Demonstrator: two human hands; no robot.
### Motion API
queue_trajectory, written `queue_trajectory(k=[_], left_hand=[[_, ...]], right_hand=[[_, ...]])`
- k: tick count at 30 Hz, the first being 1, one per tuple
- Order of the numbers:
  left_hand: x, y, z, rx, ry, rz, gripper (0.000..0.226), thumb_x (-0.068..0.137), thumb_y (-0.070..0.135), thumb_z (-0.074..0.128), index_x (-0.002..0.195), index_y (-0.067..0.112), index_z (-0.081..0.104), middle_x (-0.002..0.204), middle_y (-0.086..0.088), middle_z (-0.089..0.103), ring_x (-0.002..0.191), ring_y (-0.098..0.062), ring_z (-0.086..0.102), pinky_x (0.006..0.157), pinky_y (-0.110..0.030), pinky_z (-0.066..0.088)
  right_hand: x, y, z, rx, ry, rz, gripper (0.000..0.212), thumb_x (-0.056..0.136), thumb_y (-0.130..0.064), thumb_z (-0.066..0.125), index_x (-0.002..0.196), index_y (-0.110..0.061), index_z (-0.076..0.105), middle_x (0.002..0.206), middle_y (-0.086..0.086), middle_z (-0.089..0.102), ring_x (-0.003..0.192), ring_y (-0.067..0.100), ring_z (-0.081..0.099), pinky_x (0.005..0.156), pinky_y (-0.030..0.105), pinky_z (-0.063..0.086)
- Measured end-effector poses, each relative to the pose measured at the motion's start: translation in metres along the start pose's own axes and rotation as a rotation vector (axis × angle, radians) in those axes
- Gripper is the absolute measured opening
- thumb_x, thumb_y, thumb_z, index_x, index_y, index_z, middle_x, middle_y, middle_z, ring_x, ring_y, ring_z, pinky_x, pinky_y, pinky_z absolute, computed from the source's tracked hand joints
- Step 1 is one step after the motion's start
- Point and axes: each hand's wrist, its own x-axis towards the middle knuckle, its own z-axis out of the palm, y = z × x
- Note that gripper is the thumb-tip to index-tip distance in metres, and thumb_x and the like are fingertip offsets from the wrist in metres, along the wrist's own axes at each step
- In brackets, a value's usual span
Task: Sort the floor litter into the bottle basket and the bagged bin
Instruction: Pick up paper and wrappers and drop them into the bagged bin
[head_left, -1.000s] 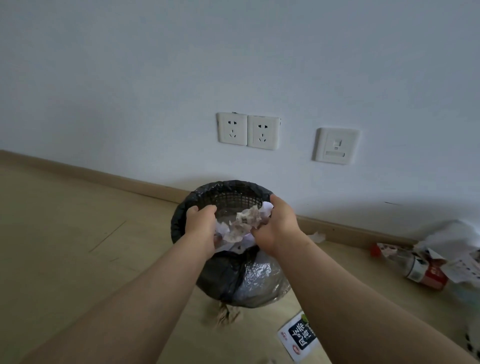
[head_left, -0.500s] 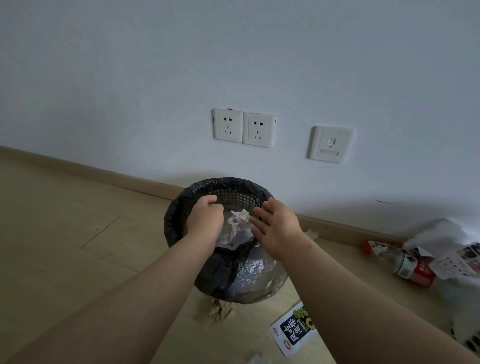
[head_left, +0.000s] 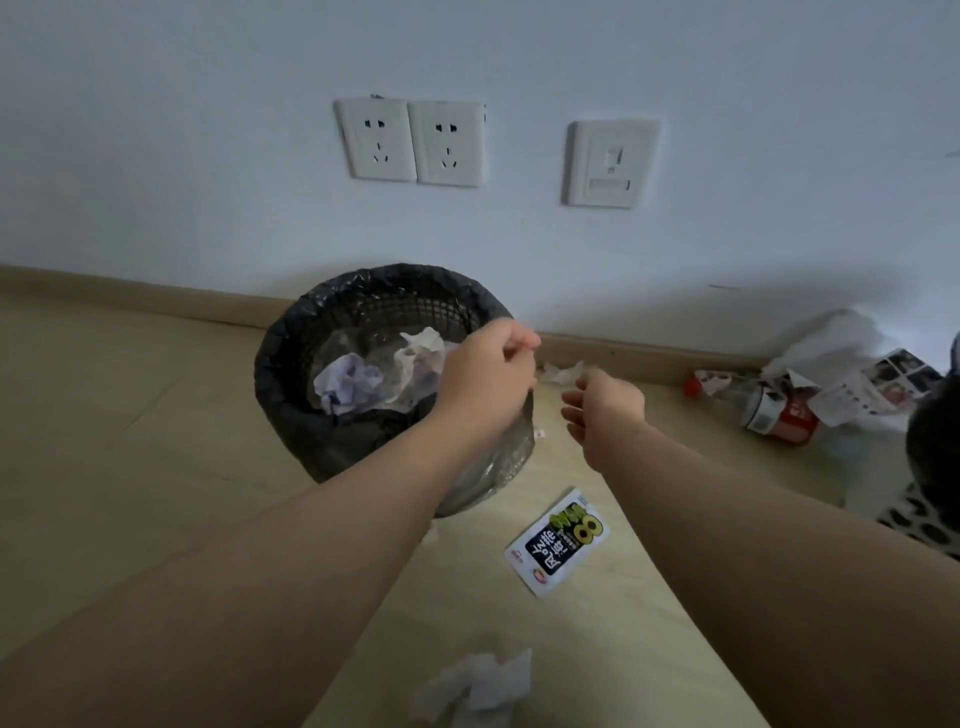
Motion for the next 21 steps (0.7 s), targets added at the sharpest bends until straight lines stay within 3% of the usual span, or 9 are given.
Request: queue_trajectory(k=[5, 9, 11, 13, 17, 21], left_hand=[[-0.007, -0.022, 0.043, 0.090, -0.289, -0.050, 0.019, 0.096, 0.011, 0.044, 0.099, 0.018, 0.061, 0.092, -0.001, 0.063, 0.078, -0.014, 0.064, 0.077, -0.035, 0.054], [-0.017, -0.052, 0.053, 0.275, -0.458, -0.082, 0.024, 0.096, 0.010, 0.043, 0.111, 0.015, 0.061, 0.104, -0.003, 0.062, 0.089, -0.017, 0.062, 0.077, -0.030, 0.050], [-0.027, -0.070, 0.057, 0.371, -0.545, -0.082, 0.023, 0.095, 0.012, 0.045, 0.113, 0.014, 0.060, 0.109, -0.005, 0.062, 0.095, -0.021, 0.061, 0.078, -0.031, 0.050], [-0.041, -0.092, 0.060, 0.494, -0.701, -0.054, 0.024, 0.093, 0.019, 0.050, 0.115, 0.018, 0.058, 0.114, -0.003, 0.060, 0.095, -0.020, 0.058, 0.081, -0.029, 0.048], [-0.072, -0.125, 0.066, 0.788, -1.167, 0.250, 0.049, 0.084, 0.043, 0.061, 0.127, 0.025, 0.047, 0.130, 0.006, 0.042, 0.123, -0.013, 0.039, 0.096, -0.026, 0.037], [-0.086, -0.137, 0.063, 1.013, -1.483, 0.513, 0.078, 0.071, 0.045, 0.076, 0.135, 0.034, 0.034, 0.134, 0.002, 0.032, 0.118, -0.020, 0.033, 0.091, -0.031, 0.034]], right_hand=[[0.026, 0.017, -0.025, -0.242, -0.045, 0.000, 0.034, 0.095, -0.012, 0.043, 0.125, -0.001, 0.051, 0.074, 0.005, 0.056, 0.060, 0.016, 0.051, 0.055, 0.026, 0.041], [0.037, 0.041, -0.056, -0.638, -0.138, -0.093, 0.021, 0.094, -0.013, 0.045, 0.109, -0.004, 0.056, 0.077, 0.007, 0.058, 0.062, 0.018, 0.053, 0.058, 0.027, 0.041], [0.040, 0.058, -0.075, -0.877, -0.198, -0.164, 0.010, 0.091, -0.015, 0.048, 0.091, -0.014, 0.059, 0.090, 0.010, 0.065, 0.072, 0.022, 0.058, 0.062, 0.027, 0.043], [0.039, 0.074, -0.095, -1.077, -0.262, -0.191, 0.008, 0.089, -0.018, 0.050, 0.090, -0.018, 0.058, 0.101, 0.009, 0.064, 0.080, 0.023, 0.058, 0.065, 0.028, 0.045], [0.031, 0.096, -0.130, -1.397, -0.379, -0.206, 0.026, 0.091, -0.024, 0.048, 0.116, -0.023, 0.055, 0.117, 0.004, 0.060, 0.095, 0.020, 0.055, 0.083, 0.030, 0.046], [0.023, 0.112, -0.153, -1.526, -0.499, -0.222, 0.031, 0.092, -0.025, 0.046, 0.123, -0.024, 0.050, 0.124, 0.001, 0.054, 0.114, 0.021, 0.052, 0.093, 0.032, 0.045]])
